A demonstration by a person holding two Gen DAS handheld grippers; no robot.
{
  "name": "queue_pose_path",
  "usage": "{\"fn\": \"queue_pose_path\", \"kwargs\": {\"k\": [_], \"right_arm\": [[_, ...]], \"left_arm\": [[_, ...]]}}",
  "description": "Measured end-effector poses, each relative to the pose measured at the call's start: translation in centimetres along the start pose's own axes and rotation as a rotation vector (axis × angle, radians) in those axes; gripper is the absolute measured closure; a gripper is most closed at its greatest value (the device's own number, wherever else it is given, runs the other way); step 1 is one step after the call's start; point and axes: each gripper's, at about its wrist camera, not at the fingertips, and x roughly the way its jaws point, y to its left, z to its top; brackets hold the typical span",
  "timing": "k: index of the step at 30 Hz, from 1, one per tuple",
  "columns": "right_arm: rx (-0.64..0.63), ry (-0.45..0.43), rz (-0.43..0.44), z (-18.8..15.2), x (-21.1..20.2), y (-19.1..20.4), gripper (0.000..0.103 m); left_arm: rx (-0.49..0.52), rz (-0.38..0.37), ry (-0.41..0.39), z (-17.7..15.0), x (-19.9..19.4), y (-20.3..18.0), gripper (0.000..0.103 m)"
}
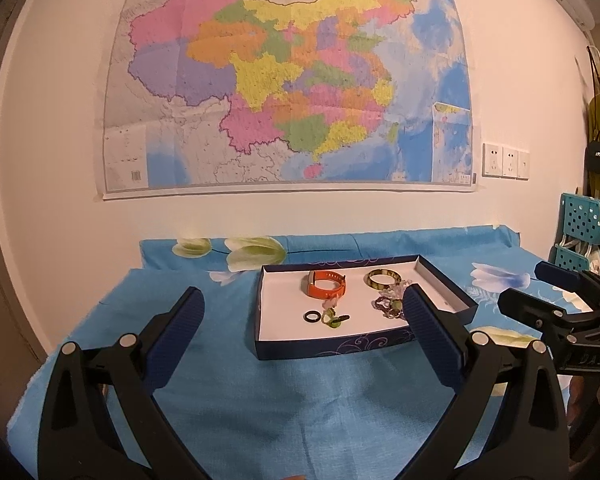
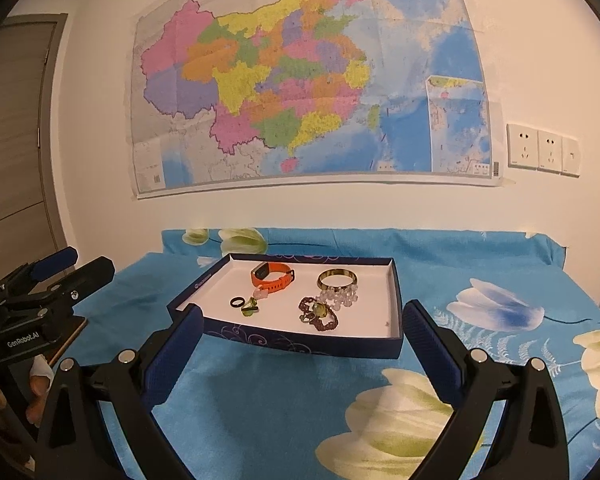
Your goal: Organize jewelry
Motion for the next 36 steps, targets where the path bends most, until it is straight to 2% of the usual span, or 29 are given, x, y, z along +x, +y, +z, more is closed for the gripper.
{"fn": "queue_pose_path", "kwargs": {"k": [36], "right_arm": [[-0.006,-0.031,-0.007,0.1,-1.2,0.3,0.007]], "left_arm": [[0.005,0.022,-0.021,-0.1,-1.6,-0.4,0.005]]}}
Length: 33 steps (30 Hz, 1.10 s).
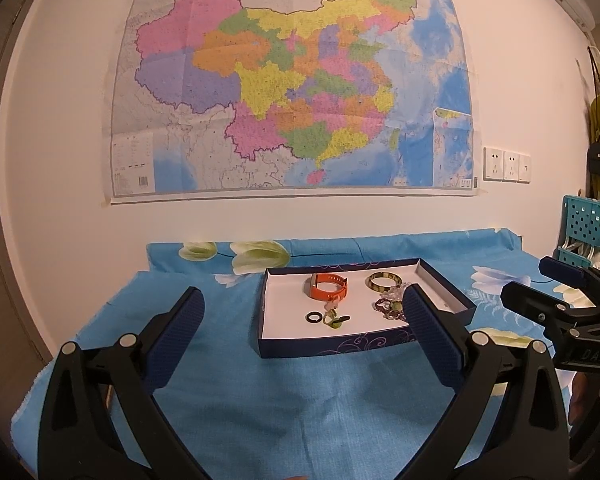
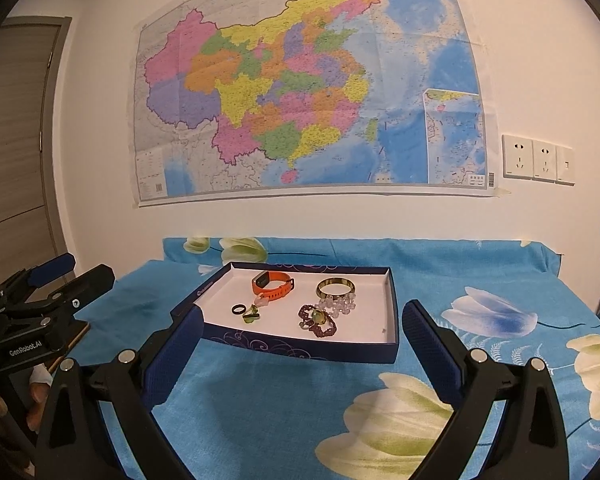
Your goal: Organize jewelry
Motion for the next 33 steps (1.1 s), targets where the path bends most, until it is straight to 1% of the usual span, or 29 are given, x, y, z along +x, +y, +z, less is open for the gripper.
{"fn": "queue_pose_path", "kwargs": {"k": [33], "right_arm": [[0.008,0.004,0.007,0.09,0.35,0.11,0.007]], "left_arm": [[-0.011,-0.006,0.006,0.07,0.06,0.12,0.005]]}}
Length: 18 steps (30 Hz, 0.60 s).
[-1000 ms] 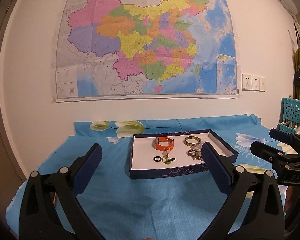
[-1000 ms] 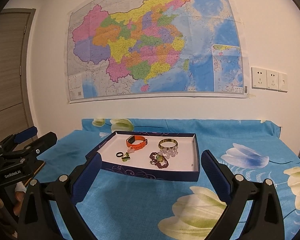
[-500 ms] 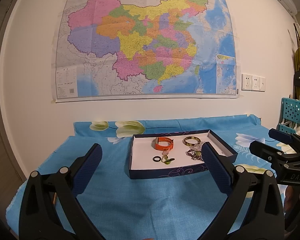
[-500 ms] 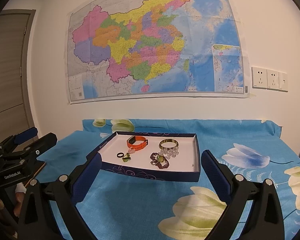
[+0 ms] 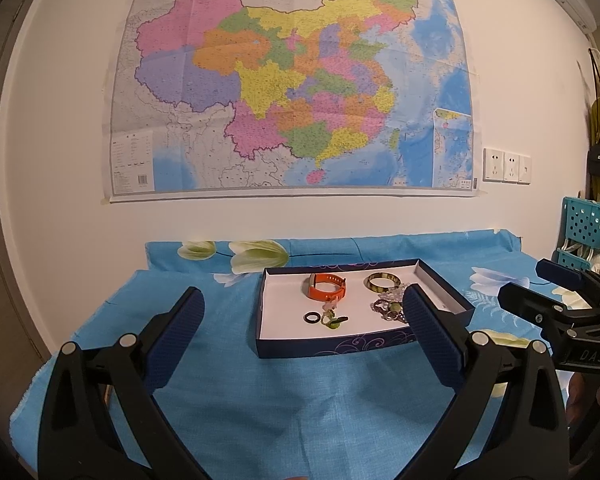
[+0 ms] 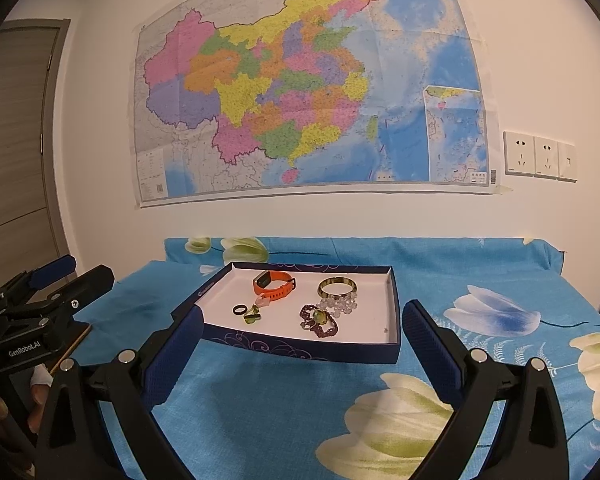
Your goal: Organize jewelry
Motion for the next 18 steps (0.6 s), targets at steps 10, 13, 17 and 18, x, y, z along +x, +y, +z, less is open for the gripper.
{"fn": "queue_pose_path", "kwargs": {"k": [10,13,17,18], "right_arm": [[-0.001,0.001,0.004,0.00,0.14,-0.05,0.007],[-0.001,0.002,0.004,0.00,0.13,-0.05,0.007],[0.000,0.003,0.005,-0.01,0.25,-0.07,0.007],[0.000,0.003,0.003,-0.02,0.18,-0.08,0.007]], "left_arm": [[0.000,-0.001,0.002,0.03,0.19,-0.03,0.005],[0.000,0.001,0.004,-0.01,0.33,-0.06,0.005],[0.000,0.000,0.006,-0.02,0.49,-0.10,0.005],[-0.001,0.000,0.005,0.00,0.43,-0.08,0.005]]}}
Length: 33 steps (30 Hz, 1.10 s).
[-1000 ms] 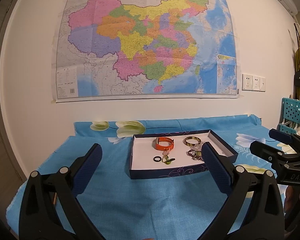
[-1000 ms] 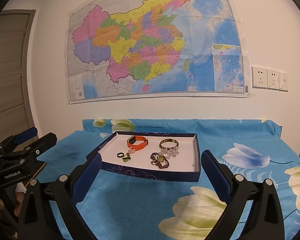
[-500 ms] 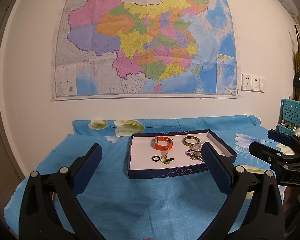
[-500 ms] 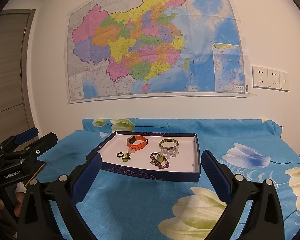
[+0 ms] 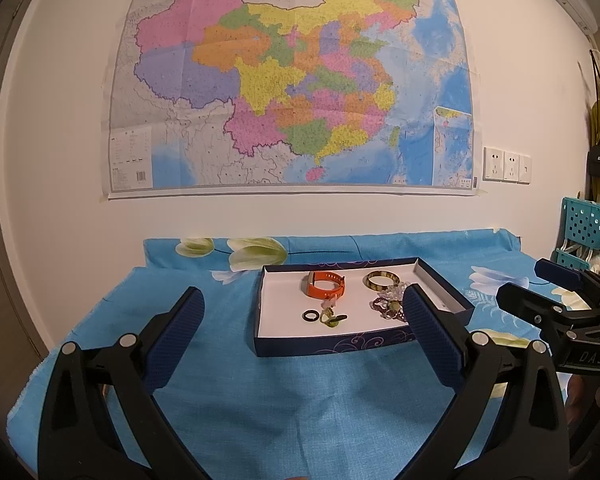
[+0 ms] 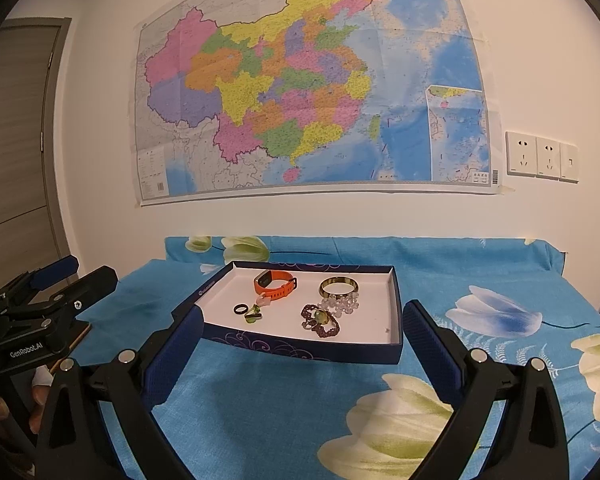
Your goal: Organize jewelry
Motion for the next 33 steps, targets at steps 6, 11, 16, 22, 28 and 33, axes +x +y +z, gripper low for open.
{"fn": "queue_pose_path", "kwargs": {"k": [6,11,16,22,28,33], "right_arm": [[0.001,-0.001,0.000,-0.02,0.02,-0.06,0.007],[0.003,0.003,0.001,0.02,0.10,-0.15,0.007],[0.003,0.003,0.000,0.01,0.05,-0.21,0.007],[0.006,0.004,0.001,-0.03,0.13,-0.23,0.007],[0.006,0.004,-0.001,-0.08,0.11,-0.28,0.007],[0.006,0.003,0.001,-0.08,0.17,-0.30,0.007]], "left_arm": [[-0.001,-0.001,0.004,-0.18,0.34,-0.13,0.005],[-0.001,-0.001,0.007,-0.38,0.49,-0.30,0.005],[0.000,-0.001,0.008,-0.37,0.50,-0.27,0.005],[-0.001,-0.003,0.008,-0.61,0.63,-0.31,0.005],[0.000,-0.002,0.009,-0.70,0.67,-0.33,0.005],[-0.001,-0.003,0.008,-0.57,0.63,-0.27,0.005]]}}
